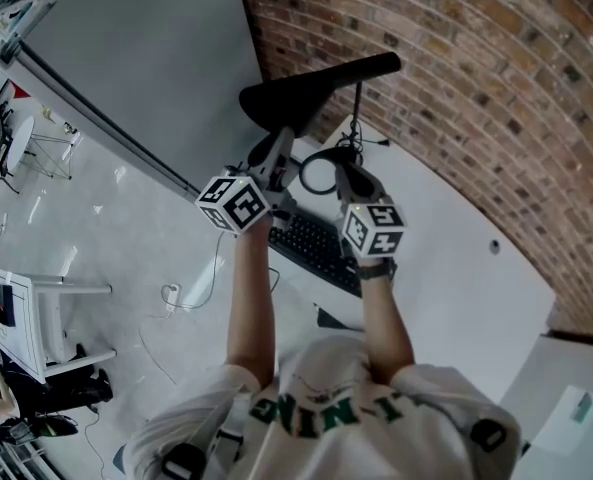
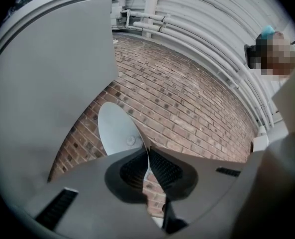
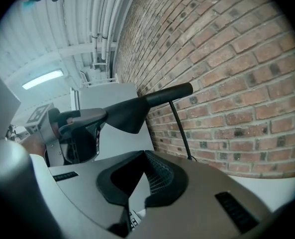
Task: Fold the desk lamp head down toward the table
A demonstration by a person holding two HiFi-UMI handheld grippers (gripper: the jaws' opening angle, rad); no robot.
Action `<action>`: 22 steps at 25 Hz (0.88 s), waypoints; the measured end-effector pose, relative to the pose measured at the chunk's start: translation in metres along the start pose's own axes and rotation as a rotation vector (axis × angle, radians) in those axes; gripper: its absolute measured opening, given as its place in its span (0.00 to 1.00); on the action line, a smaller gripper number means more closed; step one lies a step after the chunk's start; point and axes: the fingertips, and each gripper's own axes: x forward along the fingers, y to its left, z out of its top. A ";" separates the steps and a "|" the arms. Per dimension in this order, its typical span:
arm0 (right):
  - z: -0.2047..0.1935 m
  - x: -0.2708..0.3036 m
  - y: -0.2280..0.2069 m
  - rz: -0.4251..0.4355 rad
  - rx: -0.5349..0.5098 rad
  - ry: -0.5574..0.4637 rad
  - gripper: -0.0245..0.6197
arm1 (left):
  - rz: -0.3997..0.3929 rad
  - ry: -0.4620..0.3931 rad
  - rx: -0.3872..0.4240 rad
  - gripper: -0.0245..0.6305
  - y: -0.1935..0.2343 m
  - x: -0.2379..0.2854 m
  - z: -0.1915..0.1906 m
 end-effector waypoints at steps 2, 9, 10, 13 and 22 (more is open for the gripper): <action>0.000 -0.002 -0.005 -0.007 0.002 0.000 0.04 | -0.001 -0.001 -0.030 0.06 0.004 0.000 -0.007; -0.005 -0.007 -0.019 -0.026 0.012 0.007 0.05 | -0.028 -0.014 -0.148 0.06 0.013 -0.001 -0.029; -0.004 -0.007 -0.019 -0.027 0.005 0.006 0.04 | -0.038 -0.023 -0.172 0.06 0.013 -0.001 -0.029; 0.002 -0.008 -0.017 -0.021 -0.007 -0.006 0.04 | -0.075 -0.047 -0.239 0.05 0.014 -0.002 -0.034; 0.004 -0.008 -0.024 -0.021 -0.018 0.001 0.04 | -0.153 -0.124 -0.356 0.05 0.023 0.003 -0.058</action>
